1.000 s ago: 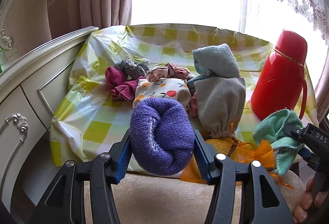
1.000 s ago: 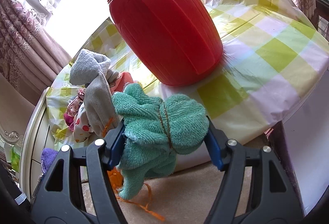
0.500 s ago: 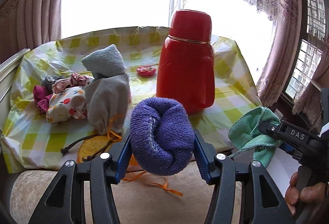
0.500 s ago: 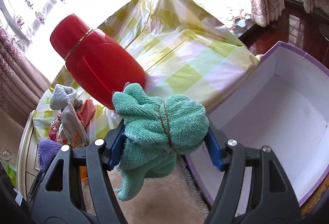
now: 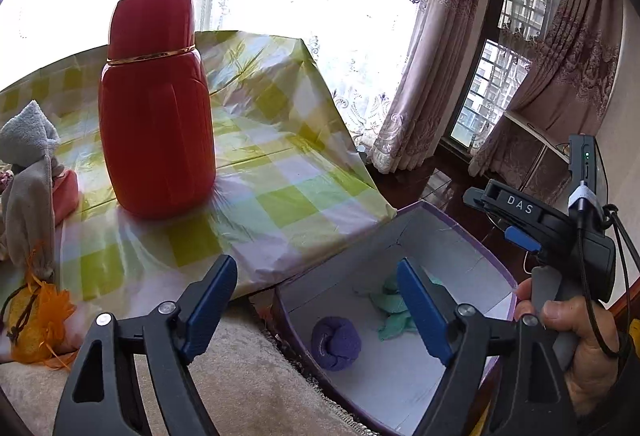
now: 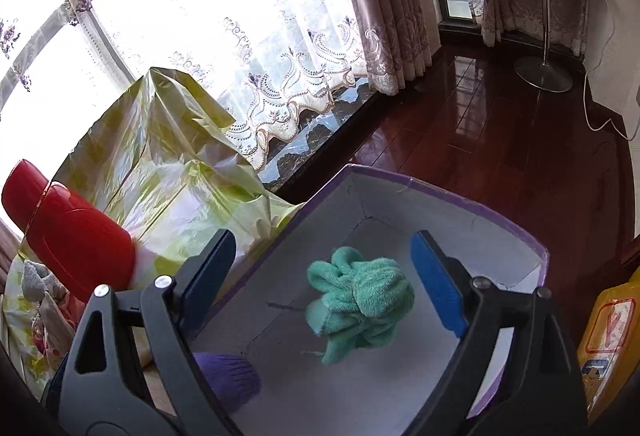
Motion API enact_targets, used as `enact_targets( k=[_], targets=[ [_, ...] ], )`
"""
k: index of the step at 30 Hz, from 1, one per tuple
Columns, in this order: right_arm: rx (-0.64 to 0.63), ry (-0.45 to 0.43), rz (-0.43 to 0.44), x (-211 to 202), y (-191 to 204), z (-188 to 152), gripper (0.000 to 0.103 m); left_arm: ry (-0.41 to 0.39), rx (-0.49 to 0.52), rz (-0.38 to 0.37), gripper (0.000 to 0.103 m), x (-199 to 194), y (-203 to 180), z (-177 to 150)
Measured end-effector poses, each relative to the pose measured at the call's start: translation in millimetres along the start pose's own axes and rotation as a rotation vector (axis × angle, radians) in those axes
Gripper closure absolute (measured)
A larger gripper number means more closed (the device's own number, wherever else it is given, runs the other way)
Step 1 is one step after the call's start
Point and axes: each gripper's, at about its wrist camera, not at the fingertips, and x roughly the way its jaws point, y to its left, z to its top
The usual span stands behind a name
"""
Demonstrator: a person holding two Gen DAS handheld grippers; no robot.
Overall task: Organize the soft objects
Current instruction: 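Carry the purple sock and green towel to the box and release both, then move both grippers back over the table toward the grey bag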
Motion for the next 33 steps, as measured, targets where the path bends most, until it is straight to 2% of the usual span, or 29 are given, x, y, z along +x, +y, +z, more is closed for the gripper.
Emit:
enact_targets(
  k=[6,10,13,19,22,26,29,33],
  targets=[
    [-0.074,-0.103,-0.138,-6.1,3.7,8.6,0.001,0.009,-0.046,0.037,0.018,-2.8,16.6,-1.5],
    [-0.179,-0.113,-0.126,-6.3,20.9,3.4,0.001,0.01,-0.039,0.091,0.014,-6.6,17.5,-2.0],
    [-0.223,-0.091,-0.086,-4.6,31.9,-3.9,0.001,0.006,-0.035,0.132,0.009,-11.6,20.2,-4.3],
    [-0.248,0.005,0.062,-4.1,47.8,-24.0,0.001,-0.045,-0.119,0.149,0.009,-29.6,45.5,-9.8],
    [-0.258,0.059,0.138,-4.9,59.7,-37.9,0.001,-0.053,-0.12,0.204,0.009,-41.7,60.5,-10.0],
    [-0.282,0.109,0.235,-10.2,81.5,-51.7,0.001,-0.08,-0.172,0.272,0.009,-55.8,89.3,-14.9],
    [-0.327,0.116,0.27,-15.1,103.8,-62.0,0.001,-0.095,-0.203,0.324,0.009,-63.9,109.3,-18.8],
    [-0.366,0.144,0.321,-19.0,127.6,-74.8,0.001,-0.114,-0.271,0.348,0.009,-73.7,137.2,-24.8]
  ],
)
